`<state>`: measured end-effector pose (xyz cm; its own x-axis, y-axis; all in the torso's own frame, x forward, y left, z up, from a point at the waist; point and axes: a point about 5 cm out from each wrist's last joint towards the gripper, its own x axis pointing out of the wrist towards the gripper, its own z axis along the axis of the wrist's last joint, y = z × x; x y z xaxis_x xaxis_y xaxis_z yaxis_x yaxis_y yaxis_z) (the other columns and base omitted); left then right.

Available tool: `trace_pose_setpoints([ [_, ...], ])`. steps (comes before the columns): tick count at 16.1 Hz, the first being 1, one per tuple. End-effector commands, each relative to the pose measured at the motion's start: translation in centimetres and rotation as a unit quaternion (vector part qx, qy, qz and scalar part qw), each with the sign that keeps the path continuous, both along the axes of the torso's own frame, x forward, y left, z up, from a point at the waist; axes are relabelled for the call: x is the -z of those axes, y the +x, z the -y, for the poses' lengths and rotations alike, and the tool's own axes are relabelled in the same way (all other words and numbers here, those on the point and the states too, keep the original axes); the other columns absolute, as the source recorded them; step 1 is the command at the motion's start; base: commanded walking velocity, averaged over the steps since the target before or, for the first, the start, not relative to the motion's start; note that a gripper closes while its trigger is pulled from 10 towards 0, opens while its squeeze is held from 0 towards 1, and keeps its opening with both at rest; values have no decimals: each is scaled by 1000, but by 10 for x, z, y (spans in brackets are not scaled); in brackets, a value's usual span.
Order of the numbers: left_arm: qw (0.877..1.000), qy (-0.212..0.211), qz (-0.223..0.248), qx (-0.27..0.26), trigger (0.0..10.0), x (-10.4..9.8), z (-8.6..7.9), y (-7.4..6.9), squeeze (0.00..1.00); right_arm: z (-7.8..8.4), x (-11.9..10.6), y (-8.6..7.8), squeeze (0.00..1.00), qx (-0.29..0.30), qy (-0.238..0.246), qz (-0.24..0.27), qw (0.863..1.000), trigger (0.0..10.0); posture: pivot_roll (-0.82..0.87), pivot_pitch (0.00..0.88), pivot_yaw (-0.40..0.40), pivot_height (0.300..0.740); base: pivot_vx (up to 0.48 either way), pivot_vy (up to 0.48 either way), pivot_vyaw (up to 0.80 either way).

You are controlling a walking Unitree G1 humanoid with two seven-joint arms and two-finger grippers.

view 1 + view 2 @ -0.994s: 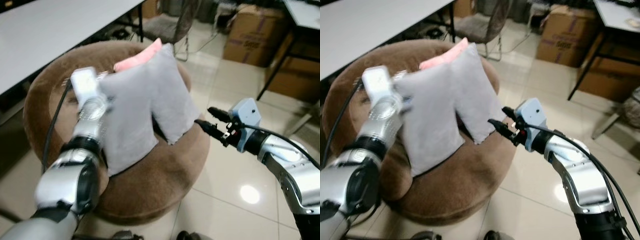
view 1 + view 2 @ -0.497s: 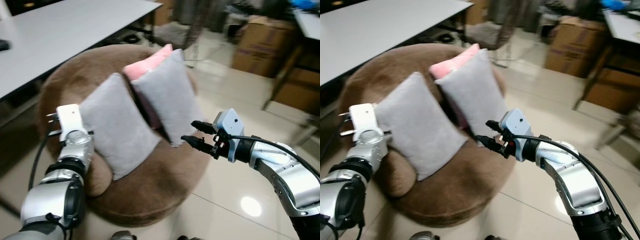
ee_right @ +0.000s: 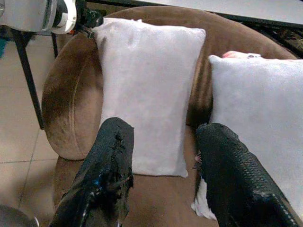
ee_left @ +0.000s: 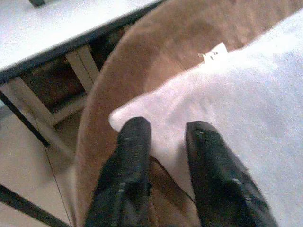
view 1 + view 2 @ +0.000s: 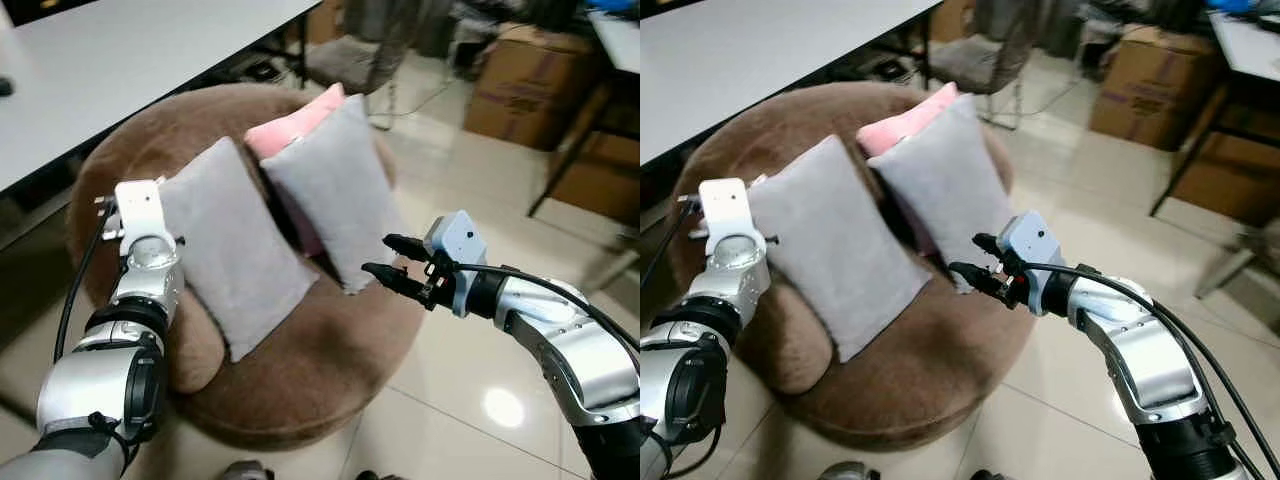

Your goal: Move the pillow to the sofa from floor

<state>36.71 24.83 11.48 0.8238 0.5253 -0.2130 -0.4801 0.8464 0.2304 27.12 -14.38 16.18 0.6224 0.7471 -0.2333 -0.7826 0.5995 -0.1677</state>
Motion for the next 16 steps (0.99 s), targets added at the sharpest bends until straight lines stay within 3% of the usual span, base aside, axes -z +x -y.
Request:
trace_pose_setpoints([
  [1, 999, 26, 25, 27, 10000, -14, 3, 7, 1000, 3, -4, 4, 0, 11, 0, 11, 1000, 10000, 33, 0, -17, 740, 0, 0, 0],
  [4, 990, 80, 77, 83, 10000, -38, 4, 14, 1000, 5, -6, 8, 0, 22, 4, 17, 1000, 10000, 34, 0, -19, 740, 0, 0, 0],
  [7, 973, 123, 139, 137, 10000, -72, 4, 21, 1000, 8, -9, 13, 0, 41, 12, 27, 999, 10000, 41, 0, -21, 740, 0, 0, 0],
  [11, 952, 161, 198, 169, 10000, -118, -6, 25, 1000, 11, -11, 18, 0, 64, 17, 39, 997, 10000, 43, 0, -19, 740, 0, 0, 0],
  [13, 944, 131, 235, 193, 10000, -136, -5, 26, 1000, 13, -12, 20, 0, 79, 20, 46, 996, 10000, 45, 0, -17, 740, 0, 0, 0],
  [15, 917, 57, 285, 274, 10000, -146, 17, 25, 1000, 15, -14, 23, 0, 111, 31, 56, 992, 10000, 47, 0, -16, 740, 0, 0, 0],
  [16, 908, 41, 296, 294, 10000, -146, 27, 22, 1000, 17, -14, 25, 0, 142, 35, 67, 987, 10000, 46, 0, -13, 740, 0, 0, 0],
])
